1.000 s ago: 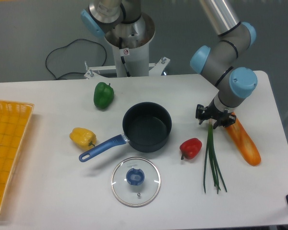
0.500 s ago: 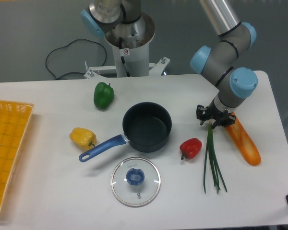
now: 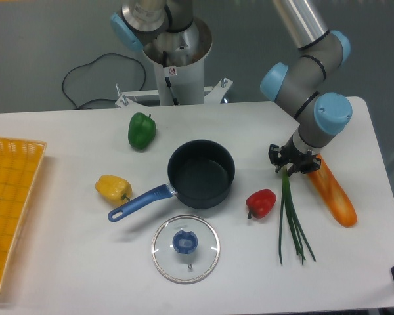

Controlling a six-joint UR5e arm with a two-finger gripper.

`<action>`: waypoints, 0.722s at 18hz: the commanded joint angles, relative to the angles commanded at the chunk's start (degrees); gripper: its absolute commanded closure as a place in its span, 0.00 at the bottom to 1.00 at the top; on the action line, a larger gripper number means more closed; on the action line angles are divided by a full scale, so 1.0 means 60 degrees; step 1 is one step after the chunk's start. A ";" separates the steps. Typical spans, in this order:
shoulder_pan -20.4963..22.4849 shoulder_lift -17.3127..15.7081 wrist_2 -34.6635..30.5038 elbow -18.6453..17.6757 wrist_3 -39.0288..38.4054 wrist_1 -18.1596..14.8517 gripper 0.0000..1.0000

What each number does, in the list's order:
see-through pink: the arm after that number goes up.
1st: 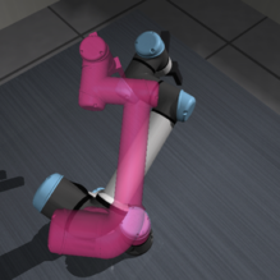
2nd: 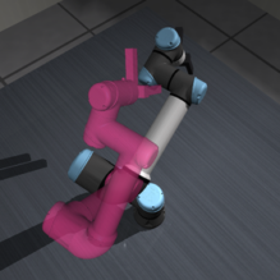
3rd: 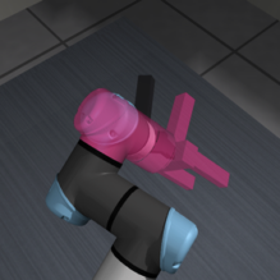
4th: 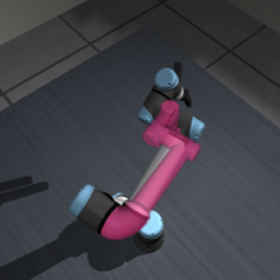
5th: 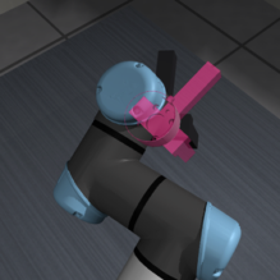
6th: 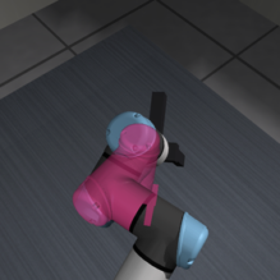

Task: Pick up the green onion
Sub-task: 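Close the gripper around the green onion stalks near their roots, then lift the green onions up off the table with the gripper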

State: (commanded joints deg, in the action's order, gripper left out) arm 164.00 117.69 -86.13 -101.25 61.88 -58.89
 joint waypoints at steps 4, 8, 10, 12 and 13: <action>0.0000 0.0000 0.0000 -0.0015 -0.0015 -0.0015 0.66; 0.0000 0.0000 0.0000 -0.0015 -0.0102 -0.0015 0.72; 0.0000 0.0000 0.0000 -0.0015 -0.0103 -0.0015 0.78; 0.0000 0.0000 0.0000 0.0000 -0.0103 -0.0015 0.80; 0.0000 -0.0015 0.0015 0.0015 -0.0103 -0.0029 0.82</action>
State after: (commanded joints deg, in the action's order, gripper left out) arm 164.00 117.60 -86.05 -101.16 61.26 -59.06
